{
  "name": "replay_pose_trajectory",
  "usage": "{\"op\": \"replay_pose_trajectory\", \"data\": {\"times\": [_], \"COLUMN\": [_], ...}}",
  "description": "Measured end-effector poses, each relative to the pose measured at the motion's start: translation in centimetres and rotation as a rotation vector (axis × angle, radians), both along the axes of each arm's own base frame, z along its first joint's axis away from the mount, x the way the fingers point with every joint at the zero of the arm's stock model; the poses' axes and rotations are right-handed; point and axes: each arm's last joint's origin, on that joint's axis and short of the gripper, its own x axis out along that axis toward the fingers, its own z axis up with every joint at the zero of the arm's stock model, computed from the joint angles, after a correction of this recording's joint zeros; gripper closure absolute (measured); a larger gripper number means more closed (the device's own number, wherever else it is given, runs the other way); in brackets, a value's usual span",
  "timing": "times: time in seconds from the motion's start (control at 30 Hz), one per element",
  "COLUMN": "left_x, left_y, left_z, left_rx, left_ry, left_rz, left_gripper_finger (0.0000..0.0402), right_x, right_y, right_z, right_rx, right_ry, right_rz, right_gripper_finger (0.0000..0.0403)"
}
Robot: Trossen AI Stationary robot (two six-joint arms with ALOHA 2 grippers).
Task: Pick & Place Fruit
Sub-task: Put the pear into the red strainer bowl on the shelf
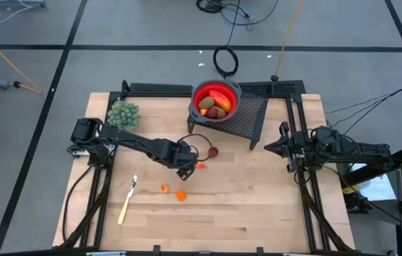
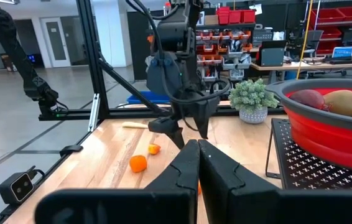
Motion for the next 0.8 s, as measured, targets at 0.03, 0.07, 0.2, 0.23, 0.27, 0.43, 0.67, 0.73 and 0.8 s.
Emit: {"op": "replay_pose_trajectory", "data": {"times": [0.03, 0.07, 0.2, 0.23, 0.27, 0.43, 0.67, 0.73, 0.8], "left_x": [0.1, 0.1, 0.6, 0.7, 0.7, 0.4, 0.0, 0.0, 0.0], "left_y": [0.0, 0.0, 0.0, 0.0, 0.1, 1.0, 1.8, 1.9, 2.0], "left_z": [-0.1, -0.1, -0.5, -0.6, -0.7, -2.0, -3.1, -3.4, -3.6], "left_rx": [0.004, 0.007, 0.012, 0.013, 0.014, 0.012, -0.015, -0.019, -0.020], "left_ry": [-0.005, -0.015, -0.071, -0.082, -0.091, -0.099, -0.102, -0.114, -0.129], "left_rz": [-0.015, -0.030, -0.080, -0.089, -0.092, -0.058, -0.060, -0.066, -0.071], "left_gripper_finger": [0.0059, 0.0057, 0.0057, 0.0058, 0.0060, 0.0058, 0.0059, 0.0064, 0.0067], "right_x": [0.0, 0.0, 0.0, 0.0, 0.0, 0.0, 0.0, 0.0, 0.0], "right_y": [0.0, 0.0, 0.0, 0.0, 0.0, 0.0, 0.0, 0.0, 0.0], "right_z": [0.0, 0.0, 0.0, 0.0, 0.0, 0.0, 0.0, 0.0, 0.0], "right_rx": [0.000, 0.000, 0.000, 0.000, 0.000, 0.000, 0.000, 0.000, 0.000], "right_ry": [0.000, 0.000, 0.000, 0.000, 0.000, 0.000, 0.000, 0.000, 0.000], "right_rz": [0.000, 0.000, 0.000, 0.000, 0.000, 0.000, -0.002, -0.003, -0.003], "right_gripper_finger": [0.0403, 0.0403, 0.0403, 0.0403, 0.0403, 0.0403, 0.0403, 0.0403, 0.0403]}}
